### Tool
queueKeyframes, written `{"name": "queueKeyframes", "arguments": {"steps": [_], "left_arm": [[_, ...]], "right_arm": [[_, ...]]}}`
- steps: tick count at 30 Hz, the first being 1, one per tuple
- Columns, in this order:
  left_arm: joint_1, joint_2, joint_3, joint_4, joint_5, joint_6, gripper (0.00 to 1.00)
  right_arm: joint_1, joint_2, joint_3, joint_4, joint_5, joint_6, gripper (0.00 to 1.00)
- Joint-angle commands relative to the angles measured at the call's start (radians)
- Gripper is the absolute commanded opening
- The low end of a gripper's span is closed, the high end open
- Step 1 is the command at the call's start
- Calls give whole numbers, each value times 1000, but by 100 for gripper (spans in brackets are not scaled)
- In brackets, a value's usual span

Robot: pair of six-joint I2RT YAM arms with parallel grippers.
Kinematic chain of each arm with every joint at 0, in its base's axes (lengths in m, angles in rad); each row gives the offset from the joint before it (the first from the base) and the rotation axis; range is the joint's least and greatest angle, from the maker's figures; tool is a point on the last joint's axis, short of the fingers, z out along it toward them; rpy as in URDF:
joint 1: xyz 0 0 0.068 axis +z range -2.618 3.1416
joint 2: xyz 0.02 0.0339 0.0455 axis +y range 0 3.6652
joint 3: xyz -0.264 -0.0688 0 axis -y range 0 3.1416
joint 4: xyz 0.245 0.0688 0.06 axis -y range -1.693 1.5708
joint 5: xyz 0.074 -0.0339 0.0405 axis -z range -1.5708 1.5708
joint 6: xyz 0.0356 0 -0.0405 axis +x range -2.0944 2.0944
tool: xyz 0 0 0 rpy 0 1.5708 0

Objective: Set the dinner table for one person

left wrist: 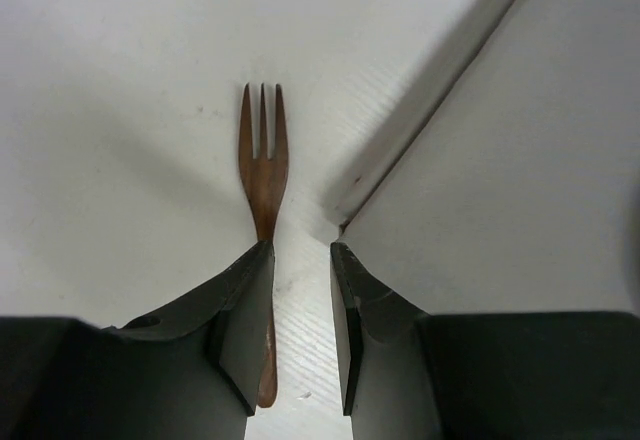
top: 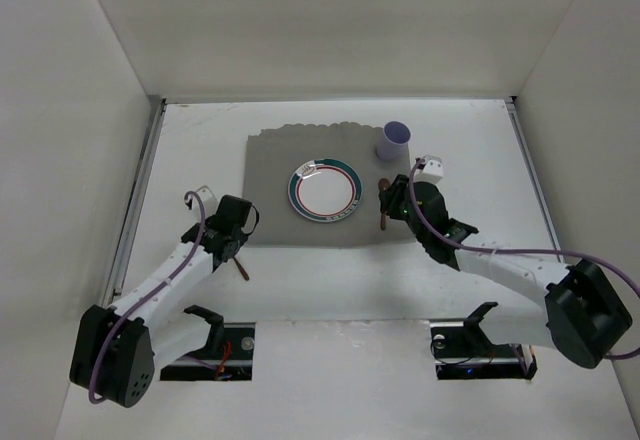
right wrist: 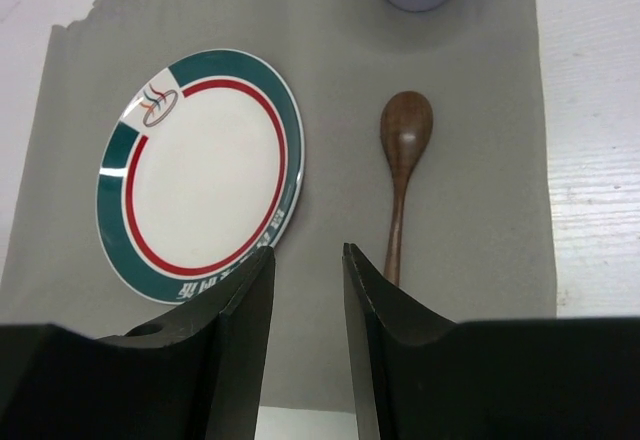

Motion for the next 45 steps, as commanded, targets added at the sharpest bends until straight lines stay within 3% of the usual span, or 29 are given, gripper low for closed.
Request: {"name": "queueKeyframes", "arguments": {"steps": [1, 9, 20, 31, 38, 41, 45], "left_arm": [[1, 6, -1, -78, 20, -42, 27], [16, 69, -22, -105, 43, -56, 25], [24, 98, -71, -13, 95, -50, 23], [42, 48, -82, -39, 117, -31, 5], [33, -109, 87, -165, 25, 91, 5], [-19, -42, 195, -93, 31, 177, 7], [-143, 194, 338, 115, 36, 405, 9]], "right_arm": [[8, 17, 8, 93, -26, 16, 40], [-6, 45, 16, 84, -39, 17, 41], [-9, 48, 23, 81, -43, 0, 42], [-38, 22, 13, 61, -46, 3, 42], [-42, 36, 16, 64, -57, 9, 42], [-42, 36, 10, 75, -54, 11, 42], [-42, 24, 8, 72, -62, 19, 42]]}}
